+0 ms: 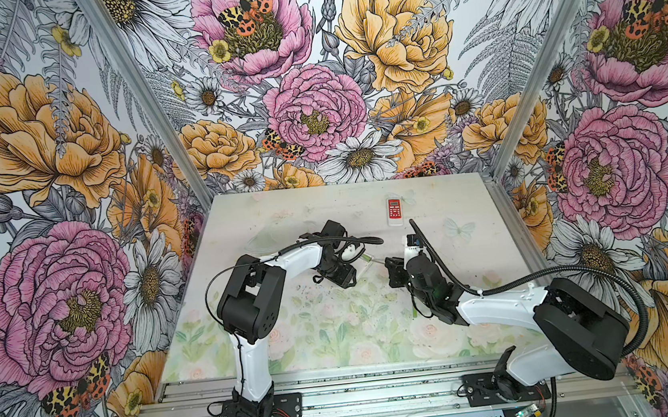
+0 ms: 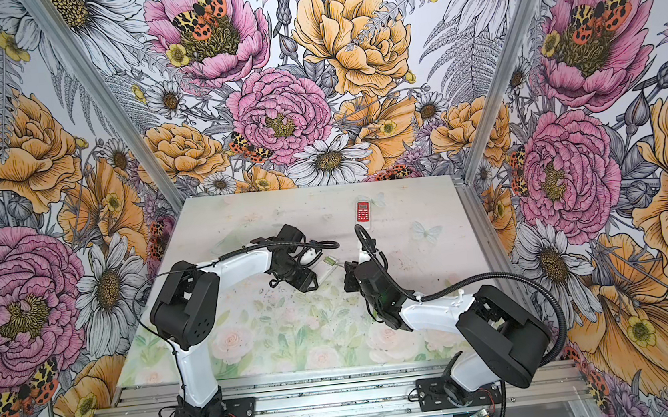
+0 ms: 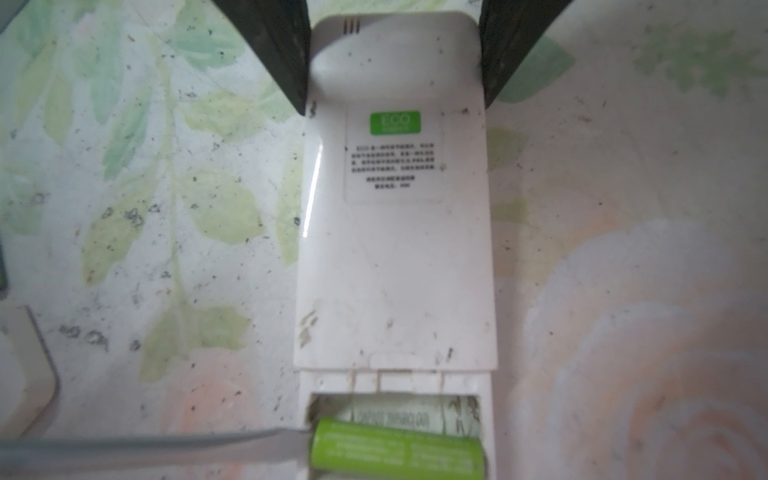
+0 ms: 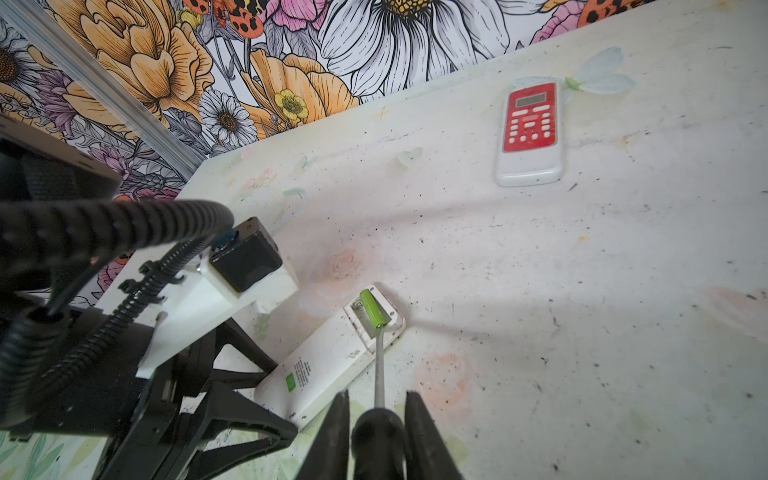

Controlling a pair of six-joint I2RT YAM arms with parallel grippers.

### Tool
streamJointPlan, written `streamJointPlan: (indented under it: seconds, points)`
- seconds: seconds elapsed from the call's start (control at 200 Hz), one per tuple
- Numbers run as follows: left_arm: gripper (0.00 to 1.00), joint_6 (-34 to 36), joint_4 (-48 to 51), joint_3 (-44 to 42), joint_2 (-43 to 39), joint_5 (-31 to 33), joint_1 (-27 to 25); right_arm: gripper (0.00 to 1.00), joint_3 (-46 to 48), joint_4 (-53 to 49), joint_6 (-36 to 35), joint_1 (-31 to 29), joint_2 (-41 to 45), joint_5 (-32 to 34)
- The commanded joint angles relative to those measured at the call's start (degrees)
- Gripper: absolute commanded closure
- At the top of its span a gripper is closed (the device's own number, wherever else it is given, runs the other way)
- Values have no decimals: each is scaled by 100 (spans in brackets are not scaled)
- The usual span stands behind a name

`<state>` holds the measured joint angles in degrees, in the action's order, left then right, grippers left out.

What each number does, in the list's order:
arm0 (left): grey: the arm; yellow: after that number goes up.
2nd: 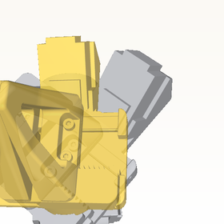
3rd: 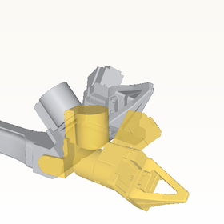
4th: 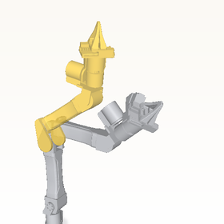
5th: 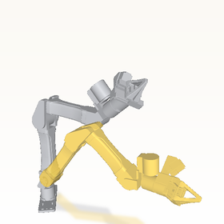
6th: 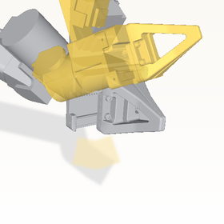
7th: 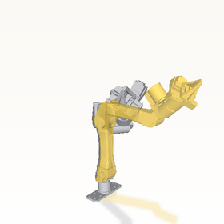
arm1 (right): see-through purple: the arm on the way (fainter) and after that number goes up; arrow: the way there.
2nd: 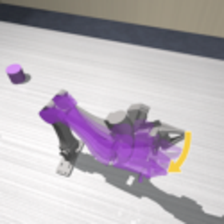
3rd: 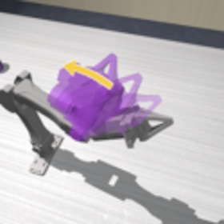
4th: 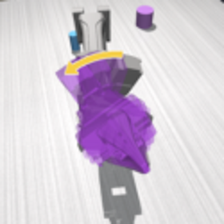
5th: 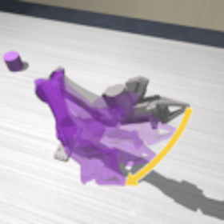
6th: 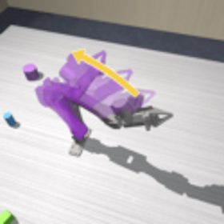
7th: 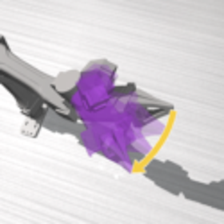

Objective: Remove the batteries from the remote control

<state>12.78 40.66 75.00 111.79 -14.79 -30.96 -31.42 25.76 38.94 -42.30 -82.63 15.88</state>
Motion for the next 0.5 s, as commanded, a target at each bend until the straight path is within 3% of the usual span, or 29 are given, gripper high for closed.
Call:
streamJointPlan:
  seconds: [0.0, 0.495]
  points:
    - [100, 445, 166, -41, 1, -827, -290, 100, -119, 778, 175, -23, 72, -257]
    - [100, 375, 159, -64, -34, -373, -320, 100, -163, 493, 181, -23, 271, -283]
